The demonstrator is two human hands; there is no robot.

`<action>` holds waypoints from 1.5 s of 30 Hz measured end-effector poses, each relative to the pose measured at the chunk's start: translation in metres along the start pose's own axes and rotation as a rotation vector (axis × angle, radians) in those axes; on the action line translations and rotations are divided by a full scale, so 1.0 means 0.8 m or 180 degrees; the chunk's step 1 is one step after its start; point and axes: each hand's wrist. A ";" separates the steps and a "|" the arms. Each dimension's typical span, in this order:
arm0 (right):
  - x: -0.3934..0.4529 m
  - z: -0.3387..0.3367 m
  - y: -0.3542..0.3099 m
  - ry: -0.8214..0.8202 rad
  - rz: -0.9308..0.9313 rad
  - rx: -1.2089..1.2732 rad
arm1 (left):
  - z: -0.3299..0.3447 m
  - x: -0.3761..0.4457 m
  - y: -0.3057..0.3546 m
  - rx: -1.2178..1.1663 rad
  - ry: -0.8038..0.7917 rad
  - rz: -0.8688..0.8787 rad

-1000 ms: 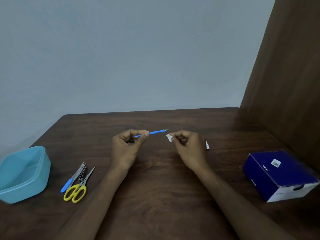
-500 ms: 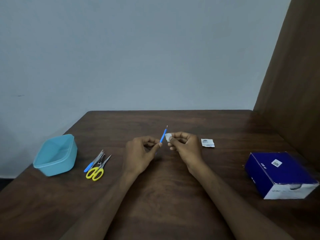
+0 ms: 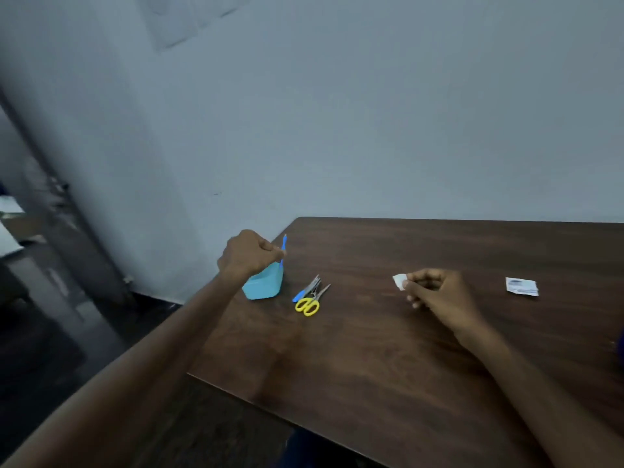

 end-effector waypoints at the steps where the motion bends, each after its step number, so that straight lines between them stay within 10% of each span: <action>1: 0.000 -0.001 0.000 -0.0009 0.0002 -0.0024 | -0.010 0.007 -0.008 0.0107 0.0000 -0.0157; 19: 0.002 -0.014 0.003 0.0137 -0.0064 0.0018 | 0.018 0.020 -0.044 0.1117 0.0547 -0.0119; 25: 0.002 -0.013 0.001 0.0095 -0.0087 -0.0070 | 0.041 0.026 -0.052 0.1042 -0.0485 -0.0490; 37: 0.001 -0.017 0.003 0.0113 -0.0094 -0.0161 | 0.041 0.031 -0.052 0.0389 -0.0556 -0.0174; 41: 0.002 -0.017 0.003 0.0130 -0.0100 -0.0232 | 0.034 0.002 -0.033 0.0866 0.0721 0.1135; 45: 0.004 -0.015 0.003 0.0131 -0.0106 -0.0246 | 0.050 -0.026 -0.015 0.1938 0.0459 0.1816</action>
Point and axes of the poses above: each hand's wrist, its own x-axis towards the middle knuckle, its own z-axis out of the palm, y = z × x, and after that the axes turned 2 degrees about -y, right-handed
